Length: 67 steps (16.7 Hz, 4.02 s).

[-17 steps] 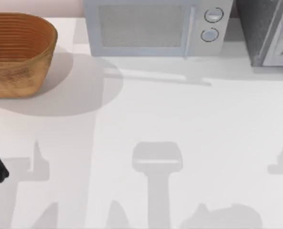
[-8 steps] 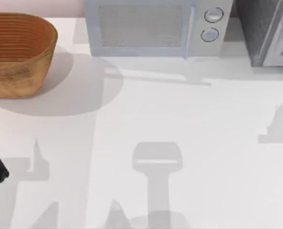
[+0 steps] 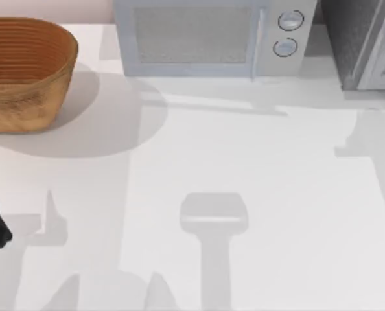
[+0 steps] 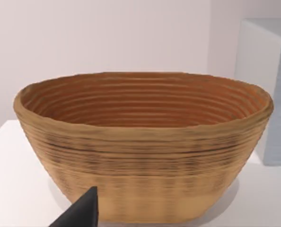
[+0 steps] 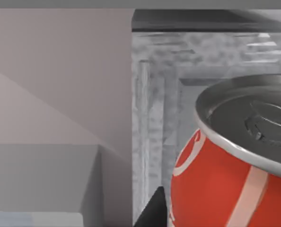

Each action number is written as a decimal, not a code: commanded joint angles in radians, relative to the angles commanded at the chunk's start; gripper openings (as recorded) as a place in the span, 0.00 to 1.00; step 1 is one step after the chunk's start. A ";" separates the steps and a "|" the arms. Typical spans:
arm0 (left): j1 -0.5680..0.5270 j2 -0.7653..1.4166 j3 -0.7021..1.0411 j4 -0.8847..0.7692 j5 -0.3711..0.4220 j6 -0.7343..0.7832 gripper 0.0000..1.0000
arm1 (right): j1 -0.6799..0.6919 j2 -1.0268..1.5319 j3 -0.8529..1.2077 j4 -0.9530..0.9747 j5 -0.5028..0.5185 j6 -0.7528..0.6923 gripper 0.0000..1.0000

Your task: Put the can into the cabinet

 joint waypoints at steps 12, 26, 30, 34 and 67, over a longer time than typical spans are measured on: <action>0.000 0.000 0.000 0.000 0.000 0.000 1.00 | 0.054 0.438 0.587 -0.138 0.072 0.014 0.00; 0.000 0.000 0.000 0.000 0.000 0.000 1.00 | 0.068 0.618 0.805 -0.198 0.096 0.015 0.00; 0.000 0.000 0.000 0.000 0.000 0.000 1.00 | 0.060 0.708 0.936 -0.227 0.088 0.019 0.00; 0.000 0.000 0.000 0.000 0.000 0.000 1.00 | 0.047 0.799 1.062 -0.257 0.082 0.016 0.00; 0.000 0.000 0.000 0.000 0.000 0.000 1.00 | -0.014 1.364 1.812 -0.457 0.023 0.012 0.23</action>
